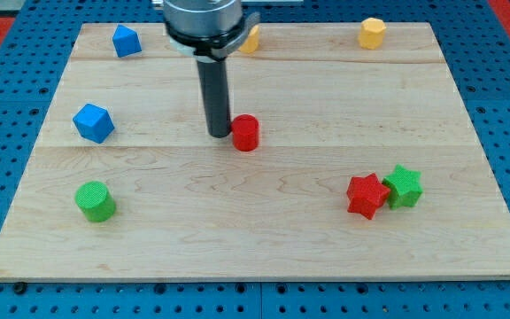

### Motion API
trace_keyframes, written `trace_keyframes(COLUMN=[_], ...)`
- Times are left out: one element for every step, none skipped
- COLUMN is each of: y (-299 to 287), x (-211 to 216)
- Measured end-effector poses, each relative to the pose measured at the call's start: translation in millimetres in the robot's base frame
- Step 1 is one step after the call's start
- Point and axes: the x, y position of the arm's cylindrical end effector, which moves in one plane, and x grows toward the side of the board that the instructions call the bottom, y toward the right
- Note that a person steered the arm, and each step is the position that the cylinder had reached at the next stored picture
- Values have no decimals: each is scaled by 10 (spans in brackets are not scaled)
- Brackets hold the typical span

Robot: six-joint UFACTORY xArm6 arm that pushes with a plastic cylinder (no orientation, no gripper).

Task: Place the red circle towards the top of the red star

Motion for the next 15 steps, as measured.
trace_keyframes(y=[291,522,589,697,775,990,1234,1402,1011,615,279,8,-284,-666,-1007], x=[37,118,-54,-75,151,376,491,551,548,548,574,913,1244,1373,1549])
